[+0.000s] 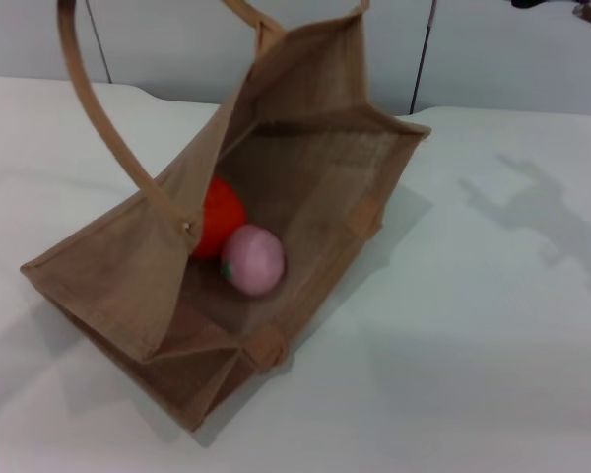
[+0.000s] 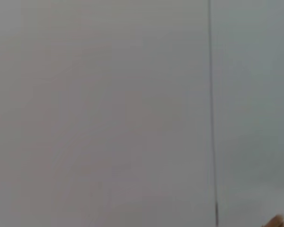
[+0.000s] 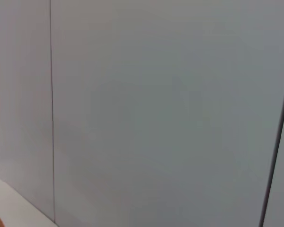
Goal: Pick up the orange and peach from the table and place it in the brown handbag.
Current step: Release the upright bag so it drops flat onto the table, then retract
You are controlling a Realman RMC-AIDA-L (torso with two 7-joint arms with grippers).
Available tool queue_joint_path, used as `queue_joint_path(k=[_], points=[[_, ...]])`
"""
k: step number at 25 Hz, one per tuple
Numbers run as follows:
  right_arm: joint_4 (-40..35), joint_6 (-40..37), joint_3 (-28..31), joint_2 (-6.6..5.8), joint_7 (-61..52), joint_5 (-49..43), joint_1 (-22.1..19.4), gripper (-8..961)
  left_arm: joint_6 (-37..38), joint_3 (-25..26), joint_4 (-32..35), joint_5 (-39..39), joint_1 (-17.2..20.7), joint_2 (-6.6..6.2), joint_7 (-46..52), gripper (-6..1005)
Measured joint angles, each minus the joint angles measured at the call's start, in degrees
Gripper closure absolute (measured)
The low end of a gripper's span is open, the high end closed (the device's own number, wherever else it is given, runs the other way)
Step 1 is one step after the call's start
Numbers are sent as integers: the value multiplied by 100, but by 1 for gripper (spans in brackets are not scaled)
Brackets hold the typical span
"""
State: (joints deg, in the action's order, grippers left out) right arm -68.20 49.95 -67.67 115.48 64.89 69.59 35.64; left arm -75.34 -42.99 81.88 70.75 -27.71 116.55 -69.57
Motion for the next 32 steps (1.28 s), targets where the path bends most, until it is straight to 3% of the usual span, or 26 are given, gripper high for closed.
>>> queue_joint_path(k=[6,13,17,22,32], points=[[262,16,14,0,3,-28,106,199,-283,109,-95,419,-68,-18,0,578],[334,61,25,-7,5,-29,143,199,-1113,709,-660,1068,-356,-28,-546,340],[337,63,27,-8,7,-36,144,199,-1198,913,-842,1118,-413,-24,-740,219],[267,38,-8,20,284,8,85,199,-639,947,-852,1153,-125,33,-1065,118],[368,-916,-150,69,1989,1017,-295,198,-58,845,-1941,2271,197,101,-2841,122]])
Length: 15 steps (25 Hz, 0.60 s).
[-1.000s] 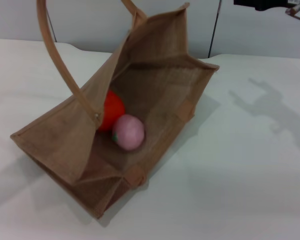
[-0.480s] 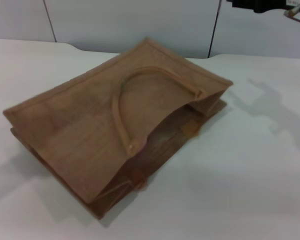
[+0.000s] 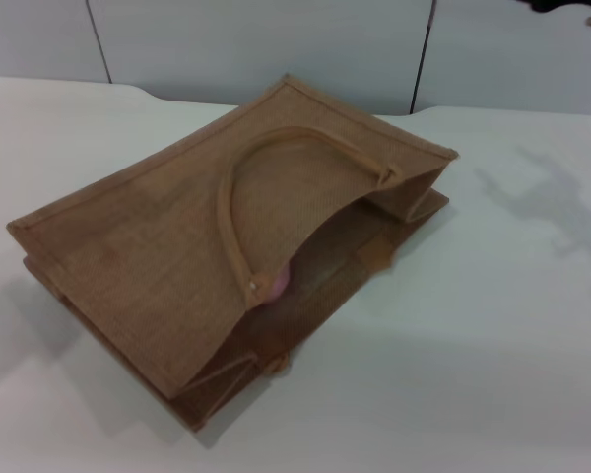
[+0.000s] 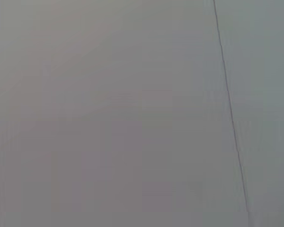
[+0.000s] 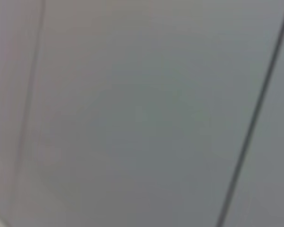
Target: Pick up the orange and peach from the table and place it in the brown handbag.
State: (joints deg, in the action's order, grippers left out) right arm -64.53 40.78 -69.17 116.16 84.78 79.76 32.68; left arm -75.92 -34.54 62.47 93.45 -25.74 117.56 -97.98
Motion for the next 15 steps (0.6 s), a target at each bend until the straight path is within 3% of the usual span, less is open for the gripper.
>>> queue_joint_path(k=[8,15], points=[[492,-1031,-137,-6,1402,1061,-24,198,666,-8,-1383,794,-100,4,-1638,123],[849,-1243,-133,-37,1515,1083,229,198,1340,-197,-1801,1023,-224,16,-2256,122]])
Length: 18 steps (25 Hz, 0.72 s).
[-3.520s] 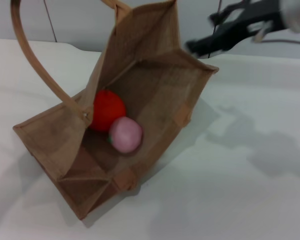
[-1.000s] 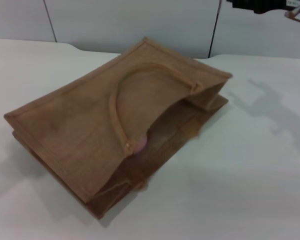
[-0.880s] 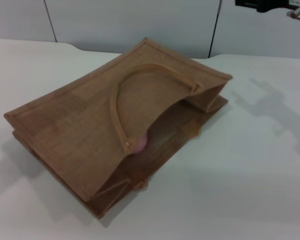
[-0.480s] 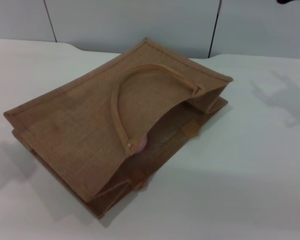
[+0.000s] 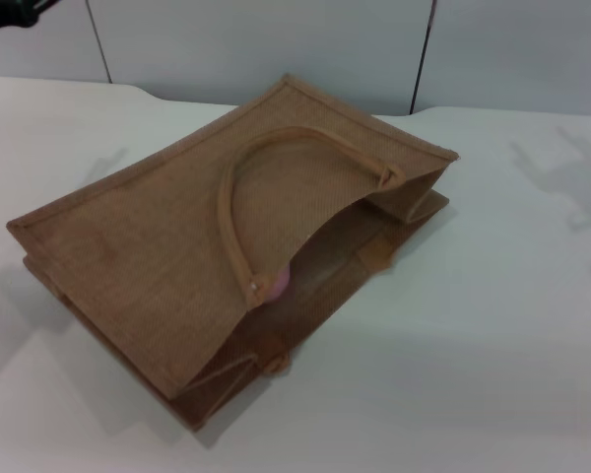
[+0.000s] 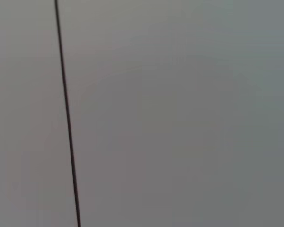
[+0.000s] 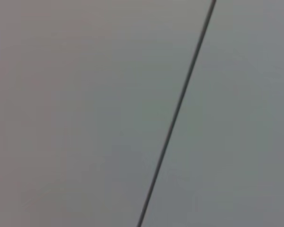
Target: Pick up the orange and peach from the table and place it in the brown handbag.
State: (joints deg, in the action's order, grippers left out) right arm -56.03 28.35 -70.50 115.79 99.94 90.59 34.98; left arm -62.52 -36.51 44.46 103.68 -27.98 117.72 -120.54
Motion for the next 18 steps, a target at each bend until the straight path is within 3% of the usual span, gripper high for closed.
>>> queue_joint_path(k=[10,18], points=[[356,419,87,-33,-58,-45,201,198,185,-449,147,111,55,-8,-52,123],[-118,-191,-46,48,628,898,-228,194,353,-461,85,1423,409,6,-508,122]])
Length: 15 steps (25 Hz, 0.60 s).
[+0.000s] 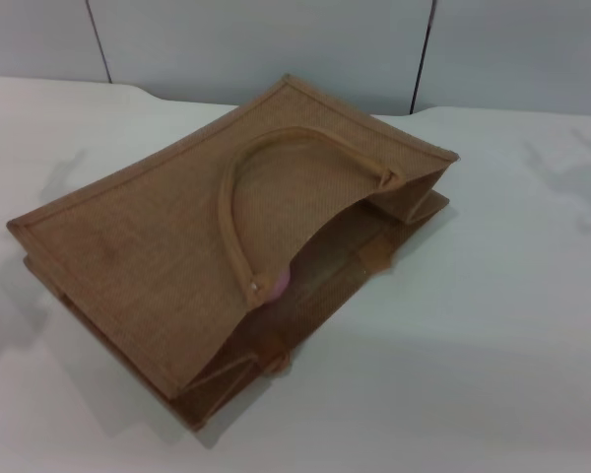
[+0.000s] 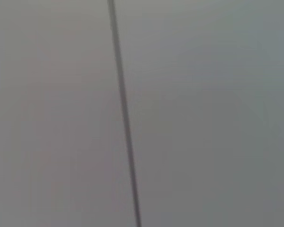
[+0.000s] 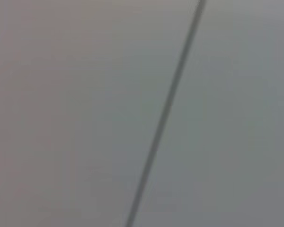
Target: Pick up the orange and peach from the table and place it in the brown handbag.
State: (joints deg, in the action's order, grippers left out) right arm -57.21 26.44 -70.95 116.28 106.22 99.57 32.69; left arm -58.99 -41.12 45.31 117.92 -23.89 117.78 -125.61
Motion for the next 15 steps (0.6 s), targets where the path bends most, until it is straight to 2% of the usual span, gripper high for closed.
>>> queue_joint_path(k=[6,11,15], points=[[-20,-1057,-623,4,379,549,-192,199,29,-206,-272,168,70,4,-20,123],[77,-1175,-741,6,380,587,-200,200,38,-889,-673,617,-23,-12,-309,125],[242,-1121,-757,-1,353,594,-173,217,37,-1041,-971,809,-78,-25,-461,126]])
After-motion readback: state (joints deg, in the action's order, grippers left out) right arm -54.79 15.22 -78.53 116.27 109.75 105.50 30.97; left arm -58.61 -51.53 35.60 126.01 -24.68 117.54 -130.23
